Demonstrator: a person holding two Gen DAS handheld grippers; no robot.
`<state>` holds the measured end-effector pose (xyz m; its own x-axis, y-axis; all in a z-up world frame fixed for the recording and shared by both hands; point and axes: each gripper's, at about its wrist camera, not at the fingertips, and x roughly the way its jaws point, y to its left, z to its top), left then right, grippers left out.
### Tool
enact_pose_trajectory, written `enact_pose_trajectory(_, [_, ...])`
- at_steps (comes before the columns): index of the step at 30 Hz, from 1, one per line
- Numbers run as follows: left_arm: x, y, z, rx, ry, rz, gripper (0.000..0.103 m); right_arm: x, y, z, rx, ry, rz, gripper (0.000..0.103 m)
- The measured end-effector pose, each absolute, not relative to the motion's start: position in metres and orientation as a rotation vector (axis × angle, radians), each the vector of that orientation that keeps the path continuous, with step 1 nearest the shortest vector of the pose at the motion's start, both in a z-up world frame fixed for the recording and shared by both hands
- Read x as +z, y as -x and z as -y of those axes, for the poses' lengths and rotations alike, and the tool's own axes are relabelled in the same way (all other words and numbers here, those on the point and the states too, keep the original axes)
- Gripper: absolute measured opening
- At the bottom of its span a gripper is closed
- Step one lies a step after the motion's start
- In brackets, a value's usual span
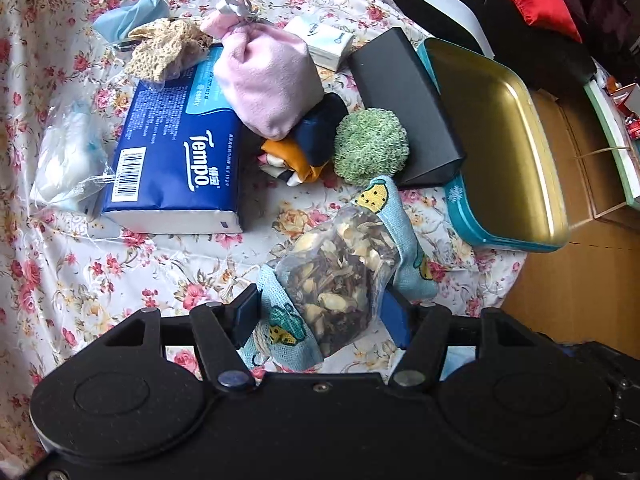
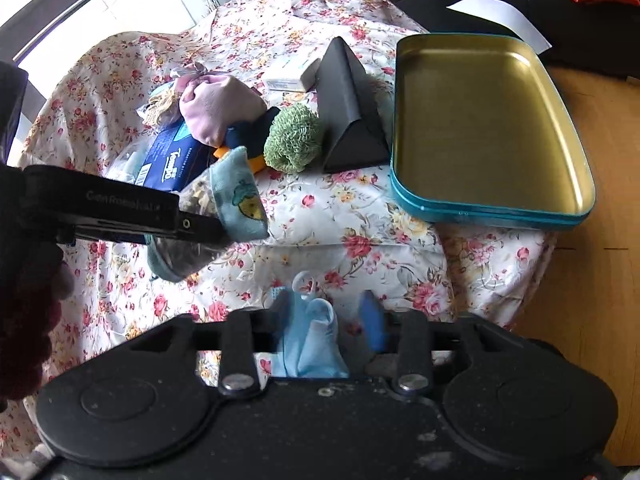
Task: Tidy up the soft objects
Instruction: 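Grasp the dried-flower pouch with the left tool while the right tool lifts the mask, then carry both items over the gold tray and open both tools to drop them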
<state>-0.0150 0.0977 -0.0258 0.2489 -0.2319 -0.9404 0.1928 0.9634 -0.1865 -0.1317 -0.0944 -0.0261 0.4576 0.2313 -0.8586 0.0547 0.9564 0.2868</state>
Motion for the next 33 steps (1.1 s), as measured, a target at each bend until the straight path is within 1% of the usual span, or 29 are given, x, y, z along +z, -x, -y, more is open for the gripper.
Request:
enact_pose_trajectory(1, [-0.027,0.015,-0.098,-0.287,0.035,-1.291,0.059,-0.027,0.133,0.094,0.111,-0.296,-1.092,0.091])
enact_pose_trajectory(2, [-0.028,0.015,-0.099,-0.283,0.036,-1.296,0.059,-0.028,0.134,0.094,0.114,-0.302,-1.085,0.097])
enact_pose_trajectory(7, [-0.032,0.016,-0.100,-0.266,0.025,-1.309,0.059,-0.046,0.129,0.082,0.153,-0.301,-1.138,0.097])
enact_pose_trajectory(8, [-0.033,0.016,-0.100,-0.264,0.024,-1.309,0.059,-0.052,0.127,0.077,0.144,-0.272,-1.157,0.094])
enact_pose_trajectory(10, [-0.032,0.016,-0.101,-0.262,0.019,-1.307,0.059,-0.062,0.123,0.067,0.139,-0.203,-1.194,0.084])
enact_pose_trajectory(11, [-0.032,0.015,-0.101,-0.260,0.016,-1.305,0.059,-0.066,0.122,0.062,0.143,-0.177,-1.211,0.070])
enact_pose_trajectory(12, [-0.032,0.015,-0.100,-0.259,0.014,-1.303,0.059,-0.070,0.122,0.059,0.148,-0.159,-1.228,0.052])
enact_pose_trajectory(14, [-0.031,0.014,-0.100,-0.260,0.014,-1.299,0.059,-0.074,0.122,0.055,0.172,-0.152,-1.257,0.035])
enact_pose_trajectory(17, [-0.028,0.013,-0.099,-0.268,0.017,-1.291,0.059,-0.068,0.123,0.057,0.175,-0.168,-1.232,0.032])
enact_pose_trajectory(27, [-0.003,-0.002,-0.079,-0.360,0.030,-1.209,0.059,-0.008,0.117,0.097,0.045,-0.222,-1.064,0.033])
enact_pose_trajectory(33, [0.016,-0.027,-0.046,-0.421,0.027,-1.145,0.059,0.010,0.115,0.131,-0.055,-0.269,-0.994,0.033])
